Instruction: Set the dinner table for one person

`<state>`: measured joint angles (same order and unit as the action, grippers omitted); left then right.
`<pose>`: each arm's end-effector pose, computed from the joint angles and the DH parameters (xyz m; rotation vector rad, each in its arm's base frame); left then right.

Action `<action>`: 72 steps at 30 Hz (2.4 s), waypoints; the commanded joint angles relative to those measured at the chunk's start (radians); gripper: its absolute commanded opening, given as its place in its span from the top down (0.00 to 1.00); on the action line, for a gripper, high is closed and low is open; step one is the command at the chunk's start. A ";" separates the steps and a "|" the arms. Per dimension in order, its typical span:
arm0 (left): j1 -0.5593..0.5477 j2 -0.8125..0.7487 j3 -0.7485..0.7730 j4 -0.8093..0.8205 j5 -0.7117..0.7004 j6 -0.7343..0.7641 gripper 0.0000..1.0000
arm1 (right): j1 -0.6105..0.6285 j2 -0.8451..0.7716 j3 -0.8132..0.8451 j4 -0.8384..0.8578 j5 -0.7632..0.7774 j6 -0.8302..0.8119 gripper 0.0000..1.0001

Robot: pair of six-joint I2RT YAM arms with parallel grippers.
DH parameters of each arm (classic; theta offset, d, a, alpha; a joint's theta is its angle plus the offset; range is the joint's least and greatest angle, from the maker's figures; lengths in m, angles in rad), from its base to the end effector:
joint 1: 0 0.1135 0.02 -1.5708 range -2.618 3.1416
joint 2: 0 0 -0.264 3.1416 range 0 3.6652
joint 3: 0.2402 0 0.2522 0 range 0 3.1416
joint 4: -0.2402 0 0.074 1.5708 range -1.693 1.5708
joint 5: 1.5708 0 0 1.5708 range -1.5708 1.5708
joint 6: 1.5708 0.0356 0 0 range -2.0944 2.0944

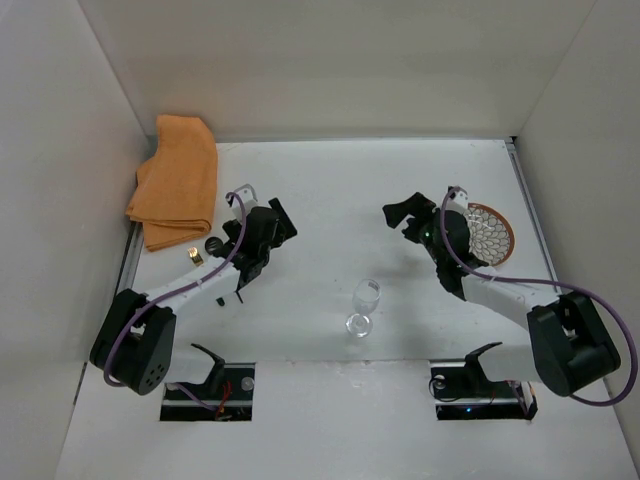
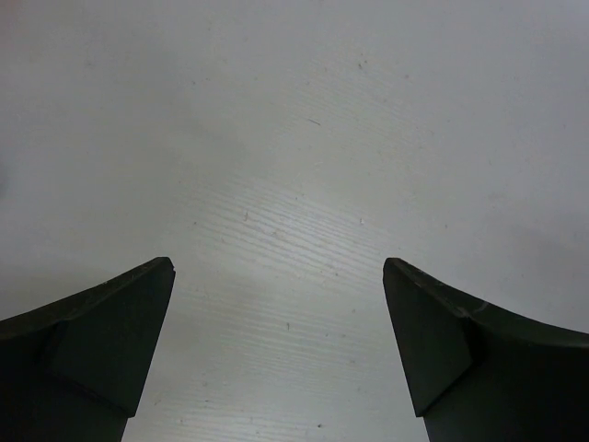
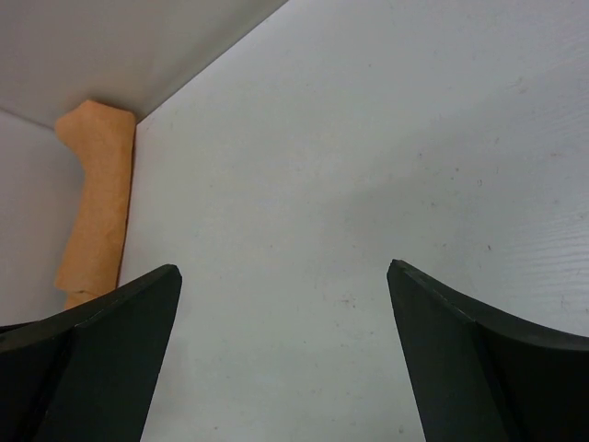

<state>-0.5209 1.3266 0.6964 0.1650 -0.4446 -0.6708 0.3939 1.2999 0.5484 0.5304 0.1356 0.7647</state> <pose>0.2542 -0.1282 0.2262 -0.4241 1.9561 -0.3155 0.2566 0.1014 0.2205 0.4383 1.7934 0.7028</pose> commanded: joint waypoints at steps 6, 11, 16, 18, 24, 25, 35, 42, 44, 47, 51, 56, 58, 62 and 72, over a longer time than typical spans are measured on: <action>0.029 -0.020 0.034 0.039 -0.008 0.013 0.00 | 0.010 -0.034 0.027 0.062 0.013 -0.008 0.00; 0.100 -0.007 0.051 0.060 -0.020 0.014 0.00 | 0.015 -0.050 0.019 0.068 0.010 -0.010 0.05; 0.262 0.011 0.051 0.123 -0.020 0.025 0.00 | 0.015 -0.031 0.033 0.043 -0.025 -0.001 0.82; 0.334 0.028 0.067 0.126 -0.006 0.033 0.00 | 0.012 -0.024 0.054 -0.012 -0.051 -0.001 0.90; 0.475 0.098 0.118 0.131 -0.049 -0.029 0.83 | 0.015 0.019 0.081 -0.043 -0.048 -0.010 0.86; 0.498 0.121 0.141 0.116 -0.051 -0.042 0.82 | 0.015 0.027 0.081 -0.038 -0.047 -0.015 0.84; 0.753 0.394 0.414 0.001 0.084 -0.043 0.43 | 0.003 0.070 0.064 0.037 -0.134 -0.027 0.47; 0.845 0.494 0.472 -0.015 0.067 0.026 0.42 | 0.007 0.084 0.064 0.071 -0.168 -0.028 0.42; 0.865 0.516 0.483 -0.006 0.075 0.040 0.42 | 0.007 0.099 0.067 0.077 -0.175 -0.027 0.42; 0.882 0.546 0.505 -0.009 0.090 0.054 0.42 | 0.007 0.107 0.071 0.079 -0.192 -0.030 0.42; 0.910 0.572 0.506 0.014 0.098 0.053 0.41 | 0.007 0.111 0.074 0.079 -0.202 -0.030 0.42; 0.947 0.632 0.514 0.066 0.153 0.042 0.40 | 0.012 0.108 0.081 0.079 -0.221 -0.036 0.42; 0.956 0.654 0.508 0.102 0.168 0.022 0.40 | 0.015 0.107 0.081 0.080 -0.225 -0.038 0.42; 0.960 0.692 0.515 0.136 0.187 -0.009 0.41 | 0.018 0.114 0.084 0.092 -0.243 -0.038 0.42; 0.924 0.721 0.571 0.186 0.161 0.008 0.79 | 0.052 0.145 0.097 0.152 -0.347 0.001 0.44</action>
<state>0.4187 2.0502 1.2274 0.3107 -0.2848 -0.6643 0.4347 1.4345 0.6037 0.5869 -0.1539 0.7563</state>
